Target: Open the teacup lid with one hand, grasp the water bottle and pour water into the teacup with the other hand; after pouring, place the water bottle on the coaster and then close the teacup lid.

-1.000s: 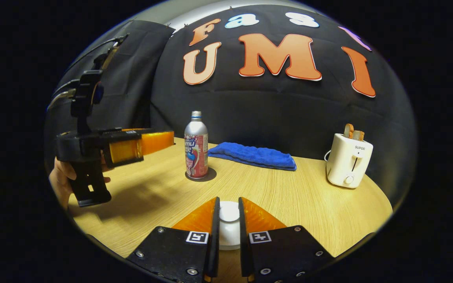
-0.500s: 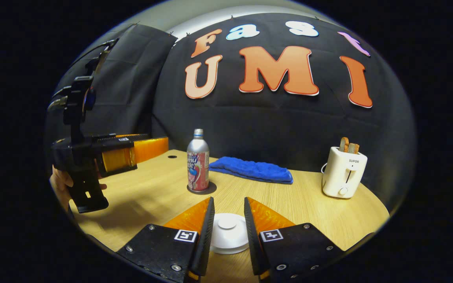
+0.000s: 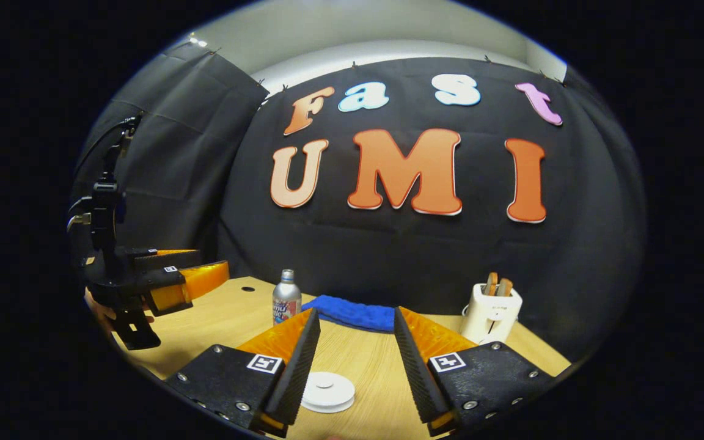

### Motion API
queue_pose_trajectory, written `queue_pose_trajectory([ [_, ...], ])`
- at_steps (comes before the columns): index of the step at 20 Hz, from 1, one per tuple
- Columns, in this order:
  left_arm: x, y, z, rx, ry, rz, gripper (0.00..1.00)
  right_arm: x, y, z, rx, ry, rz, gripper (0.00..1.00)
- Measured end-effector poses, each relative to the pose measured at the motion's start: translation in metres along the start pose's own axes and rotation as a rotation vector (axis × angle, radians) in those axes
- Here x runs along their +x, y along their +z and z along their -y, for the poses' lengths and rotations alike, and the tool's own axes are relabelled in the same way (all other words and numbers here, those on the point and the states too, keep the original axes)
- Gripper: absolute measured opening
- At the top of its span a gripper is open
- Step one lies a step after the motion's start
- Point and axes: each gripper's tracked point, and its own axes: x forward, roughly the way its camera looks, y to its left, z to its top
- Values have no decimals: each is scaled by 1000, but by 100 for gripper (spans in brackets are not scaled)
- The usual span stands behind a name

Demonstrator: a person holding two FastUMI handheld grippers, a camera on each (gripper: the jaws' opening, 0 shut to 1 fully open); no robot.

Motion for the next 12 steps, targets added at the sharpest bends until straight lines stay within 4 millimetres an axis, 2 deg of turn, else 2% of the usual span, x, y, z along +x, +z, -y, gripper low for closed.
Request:
queue_pose_trajectory([
  [2, -4, 9, -7, -15, 10, 14, 100, -4, 17, 5, -19, -30, 33, 77],
  [5, -10, 21, -14, -6, 26, 45, 100, -6, 31, 8, -28, -50, 69, 81],
  [8, -12, 23, -16, -8, 31, 63, 100, -5, 30, 5, -28, -51, 65, 83],
  [12, -11, 16, -20, -15, 41, 54, 100, -2, 25, 4, -44, -52, 47, 84],
])
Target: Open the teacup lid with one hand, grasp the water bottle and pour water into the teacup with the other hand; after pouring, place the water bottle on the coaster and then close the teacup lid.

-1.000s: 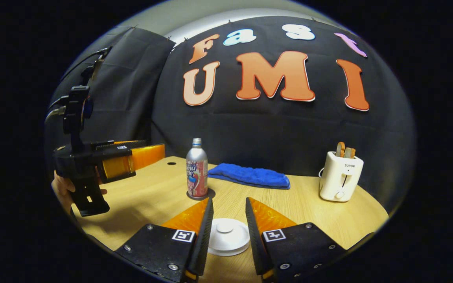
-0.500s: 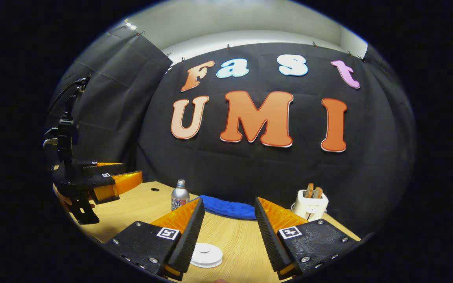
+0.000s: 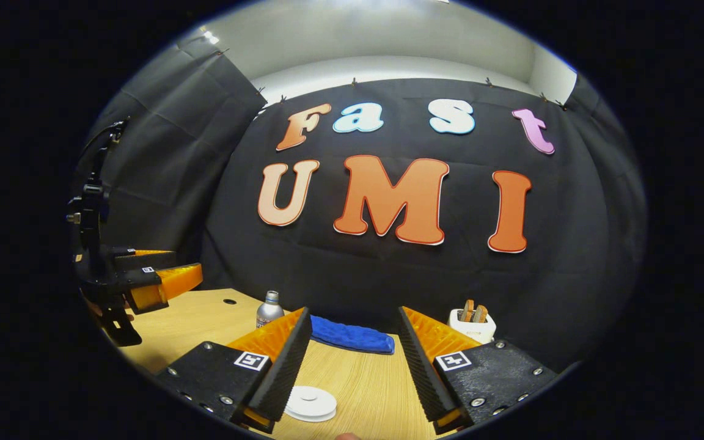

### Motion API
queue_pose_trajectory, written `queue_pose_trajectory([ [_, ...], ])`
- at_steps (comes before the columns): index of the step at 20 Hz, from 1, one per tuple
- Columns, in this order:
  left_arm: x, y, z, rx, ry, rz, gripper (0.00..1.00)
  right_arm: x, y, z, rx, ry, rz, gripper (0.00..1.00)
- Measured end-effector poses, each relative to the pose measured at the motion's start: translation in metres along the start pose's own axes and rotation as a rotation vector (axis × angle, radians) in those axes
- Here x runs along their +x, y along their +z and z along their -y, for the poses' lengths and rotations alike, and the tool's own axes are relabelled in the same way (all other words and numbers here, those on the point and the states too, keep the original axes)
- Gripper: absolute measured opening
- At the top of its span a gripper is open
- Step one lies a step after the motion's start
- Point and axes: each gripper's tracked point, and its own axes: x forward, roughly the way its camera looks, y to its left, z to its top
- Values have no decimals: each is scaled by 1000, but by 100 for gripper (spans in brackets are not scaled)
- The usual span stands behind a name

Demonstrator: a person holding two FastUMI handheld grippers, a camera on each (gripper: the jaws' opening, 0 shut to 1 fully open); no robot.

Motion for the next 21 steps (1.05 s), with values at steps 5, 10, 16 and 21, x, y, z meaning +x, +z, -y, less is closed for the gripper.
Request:
queue_pose_trajectory([
  [5, 1, -2, -2, -3, 5, -5, 100, 1, 1, 2, 5, -7, 3, 84],
  [10, 2, -4, -3, 2, 12, -3, 100, 0, -3, 5, 6, -14, 0, 84],
  [16, 2, -4, -1, 1, 14, -4, 100, -2, -5, 9, 11, -20, -3, 84],
  [21, 2, -5, 0, 3, 20, 0, 100, -4, -6, 9, 26, -13, -3, 84],
])
